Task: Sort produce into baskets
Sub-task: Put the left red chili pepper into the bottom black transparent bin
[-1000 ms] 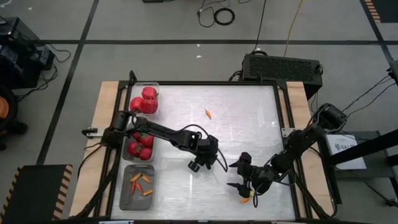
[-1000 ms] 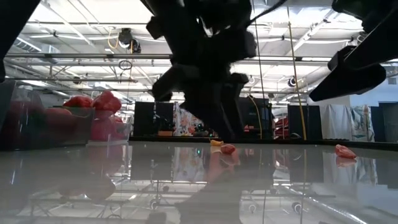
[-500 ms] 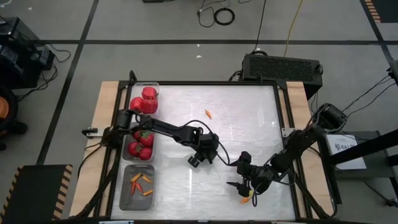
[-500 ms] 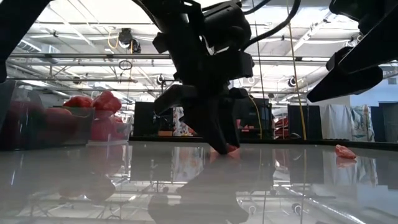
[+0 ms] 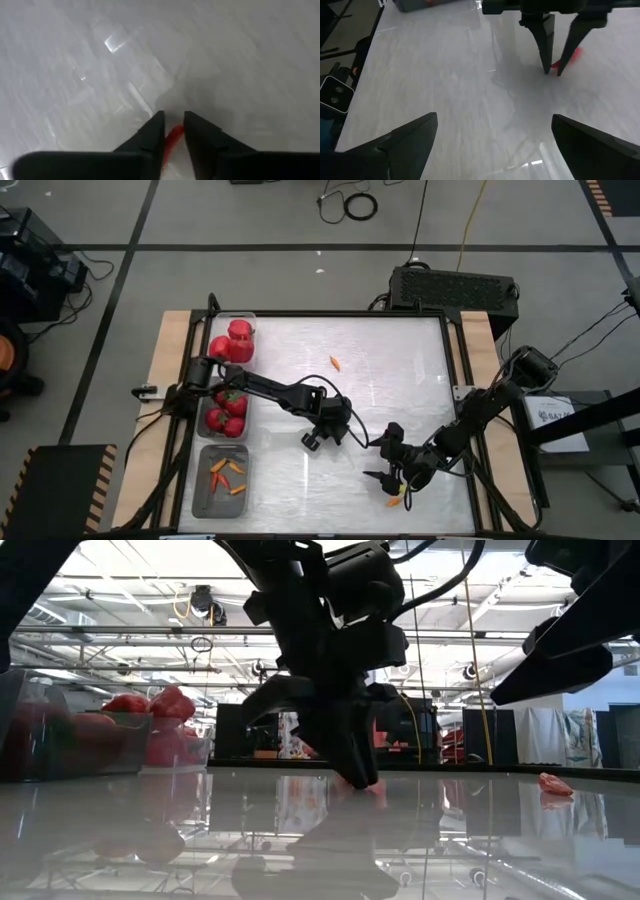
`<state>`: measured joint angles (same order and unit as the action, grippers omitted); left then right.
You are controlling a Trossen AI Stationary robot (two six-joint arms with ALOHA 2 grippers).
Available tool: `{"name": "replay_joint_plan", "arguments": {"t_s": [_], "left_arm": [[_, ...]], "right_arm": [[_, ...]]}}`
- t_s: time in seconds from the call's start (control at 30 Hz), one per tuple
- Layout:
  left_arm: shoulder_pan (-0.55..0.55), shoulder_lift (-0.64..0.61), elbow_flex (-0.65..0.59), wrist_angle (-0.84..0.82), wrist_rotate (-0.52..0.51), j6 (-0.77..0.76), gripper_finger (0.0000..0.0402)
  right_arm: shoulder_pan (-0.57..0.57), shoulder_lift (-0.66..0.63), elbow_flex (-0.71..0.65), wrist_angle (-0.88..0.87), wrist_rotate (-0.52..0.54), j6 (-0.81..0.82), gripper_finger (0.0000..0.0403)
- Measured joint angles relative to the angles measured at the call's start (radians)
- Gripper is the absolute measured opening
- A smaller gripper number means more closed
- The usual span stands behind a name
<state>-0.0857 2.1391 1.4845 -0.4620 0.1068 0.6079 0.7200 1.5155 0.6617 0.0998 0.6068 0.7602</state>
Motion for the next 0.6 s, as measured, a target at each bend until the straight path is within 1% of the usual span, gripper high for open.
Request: {"name": "replay_joint_plan", "arguments": {"t_s": [0.13,0.2,0.3,0.4,0.47,0.53,0.6], "left_arm": [[0.0,0.001,0.0,0.001,0.0,0.0,0.0023],[0.0,0.001,0.0,0.003,-0.002,0.0,0.0008],[0.0,0.001,0.001,0.007,-0.008,-0.009,0.0008],[-0.003,-0.008,0.023,-0.002,-0.025,-0.083,0.0005],[-0.009,-0.036,0.042,-0.008,-0.026,-0.136,0.0004],[-0.023,-0.073,0.071,-0.043,-0.023,-0.188,0.0004],[-0.043,-0.114,0.09,-0.12,-0.014,-0.255,0.0003]], "right_arm": [[0.0,0.0,0.0,0.0,0.0,0.013,0.0384],[0.0,0.0,0.0,0.0,0.0,0.018,0.0384],[0.0,0.0,0.0,0.0,0.0,0.03,0.0384],[0.0,0.0,0.0,0.0,0.0,0.04,0.0384],[0.0,0.0,0.0,0.001,0.0,0.04,0.0384],[0.0,0.0,0.0,0.001,0.0,0.04,0.0384],[0.0,0.0,0.0,0.0,0.0,0.04,0.0384]]}}
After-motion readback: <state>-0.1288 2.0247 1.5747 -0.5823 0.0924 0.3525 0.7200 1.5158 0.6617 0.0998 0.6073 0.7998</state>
